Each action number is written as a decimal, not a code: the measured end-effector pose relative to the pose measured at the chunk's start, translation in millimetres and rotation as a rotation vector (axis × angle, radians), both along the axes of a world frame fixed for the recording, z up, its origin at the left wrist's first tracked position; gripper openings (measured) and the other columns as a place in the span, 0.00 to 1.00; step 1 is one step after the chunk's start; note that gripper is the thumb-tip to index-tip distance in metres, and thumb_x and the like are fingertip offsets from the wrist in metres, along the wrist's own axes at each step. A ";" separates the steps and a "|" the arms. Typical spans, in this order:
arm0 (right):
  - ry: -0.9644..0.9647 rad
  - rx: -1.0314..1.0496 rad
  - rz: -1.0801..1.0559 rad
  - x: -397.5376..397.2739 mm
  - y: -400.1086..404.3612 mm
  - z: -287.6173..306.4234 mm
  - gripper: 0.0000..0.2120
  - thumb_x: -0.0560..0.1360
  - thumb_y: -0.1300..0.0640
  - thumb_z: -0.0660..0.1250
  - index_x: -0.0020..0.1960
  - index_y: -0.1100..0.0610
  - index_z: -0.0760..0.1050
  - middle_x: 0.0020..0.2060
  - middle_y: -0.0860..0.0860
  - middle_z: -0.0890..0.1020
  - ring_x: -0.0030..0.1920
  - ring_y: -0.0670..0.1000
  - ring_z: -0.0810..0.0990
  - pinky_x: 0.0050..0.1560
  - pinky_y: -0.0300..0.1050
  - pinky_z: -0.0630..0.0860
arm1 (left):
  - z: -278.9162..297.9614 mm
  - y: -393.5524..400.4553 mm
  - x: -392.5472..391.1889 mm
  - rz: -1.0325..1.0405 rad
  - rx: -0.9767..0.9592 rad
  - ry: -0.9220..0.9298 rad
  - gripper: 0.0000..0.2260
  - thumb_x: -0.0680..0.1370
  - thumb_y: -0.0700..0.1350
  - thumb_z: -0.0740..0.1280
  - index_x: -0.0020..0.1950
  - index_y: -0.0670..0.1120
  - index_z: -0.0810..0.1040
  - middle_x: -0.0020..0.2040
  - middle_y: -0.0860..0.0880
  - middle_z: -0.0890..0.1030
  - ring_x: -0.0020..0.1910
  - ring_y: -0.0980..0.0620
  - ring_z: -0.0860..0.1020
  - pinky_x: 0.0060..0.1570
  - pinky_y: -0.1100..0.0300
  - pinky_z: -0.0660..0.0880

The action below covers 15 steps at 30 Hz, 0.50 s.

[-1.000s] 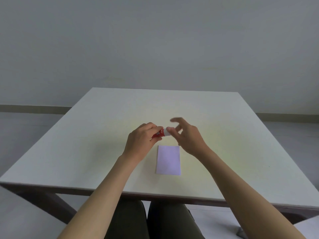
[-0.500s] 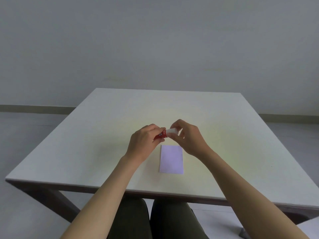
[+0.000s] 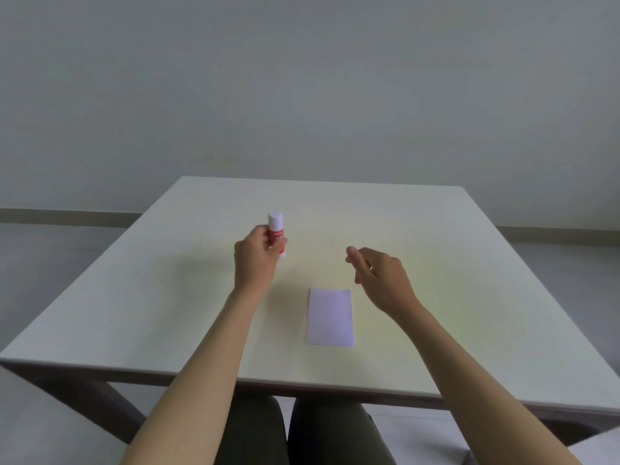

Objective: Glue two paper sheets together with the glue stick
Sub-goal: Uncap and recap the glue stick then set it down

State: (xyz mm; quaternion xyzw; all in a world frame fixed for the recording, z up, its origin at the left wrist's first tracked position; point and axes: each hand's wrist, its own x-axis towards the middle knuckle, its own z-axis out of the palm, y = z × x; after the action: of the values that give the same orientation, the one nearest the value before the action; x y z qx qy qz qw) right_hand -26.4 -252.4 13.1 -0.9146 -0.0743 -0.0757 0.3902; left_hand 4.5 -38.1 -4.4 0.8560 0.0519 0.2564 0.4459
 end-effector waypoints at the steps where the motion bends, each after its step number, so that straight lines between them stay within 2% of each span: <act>1: -0.003 0.001 0.003 -0.5 -1.4 -0.9 0.27 0.79 0.41 0.52 0.49 0.62 0.78 0.39 0.63 0.82 0.41 0.62 0.79 0.41 0.51 0.76 | -0.4 2.0 4.3 0.022 -0.001 0.011 0.04 0.72 0.41 0.68 0.37 0.46 0.75 0.31 0.50 0.81 0.29 0.55 0.77 0.34 0.73 0.66; 4: -0.004 0.004 0.008 -1.2 -6.3 -3.0 0.26 0.79 0.42 0.53 0.49 0.63 0.77 0.39 0.64 0.82 0.36 0.63 0.77 0.38 0.47 0.71 | -5.1 5.8 9.7 0.052 0.000 0.039 0.07 0.71 0.39 0.67 0.35 0.46 0.73 0.27 0.52 0.77 0.26 0.60 0.72 0.31 0.76 0.64; 7: 0.006 0.002 0.004 -2.1 -9.5 -2.9 0.25 0.80 0.43 0.53 0.48 0.63 0.77 0.39 0.65 0.82 0.32 0.57 0.73 0.39 0.49 0.74 | -12.6 8.3 11.8 0.051 0.004 0.073 0.06 0.72 0.38 0.66 0.35 0.44 0.73 0.27 0.52 0.76 0.27 0.60 0.72 0.30 0.75 0.65; 12: 0.009 0.009 -0.005 -2.4 -11.3 -1.9 0.23 0.80 0.44 0.54 0.48 0.61 0.78 0.39 0.63 0.82 0.32 0.56 0.73 0.41 0.53 0.77 | -22.4 9.4 13.4 0.026 0.026 0.097 0.06 0.73 0.37 0.65 0.36 0.43 0.74 0.28 0.51 0.78 0.29 0.51 0.73 0.29 0.72 0.64; 15: 0.011 0.015 -0.006 -1.6 -11.3 -3.5 0.23 0.80 0.44 0.54 0.48 0.62 0.78 0.39 0.64 0.82 0.32 0.56 0.73 0.38 0.48 0.73 | -27.5 9.5 13.2 0.012 0.004 0.116 0.05 0.72 0.36 0.64 0.37 0.42 0.74 0.31 0.48 0.81 0.33 0.45 0.77 0.33 0.62 0.69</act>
State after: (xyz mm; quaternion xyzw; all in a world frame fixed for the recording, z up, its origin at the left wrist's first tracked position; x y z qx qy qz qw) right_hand -28.0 -263.7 9.6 -0.9123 -0.0686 -0.0723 0.3972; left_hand 17.7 -28.6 -31.9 0.8701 0.0823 0.2091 0.4387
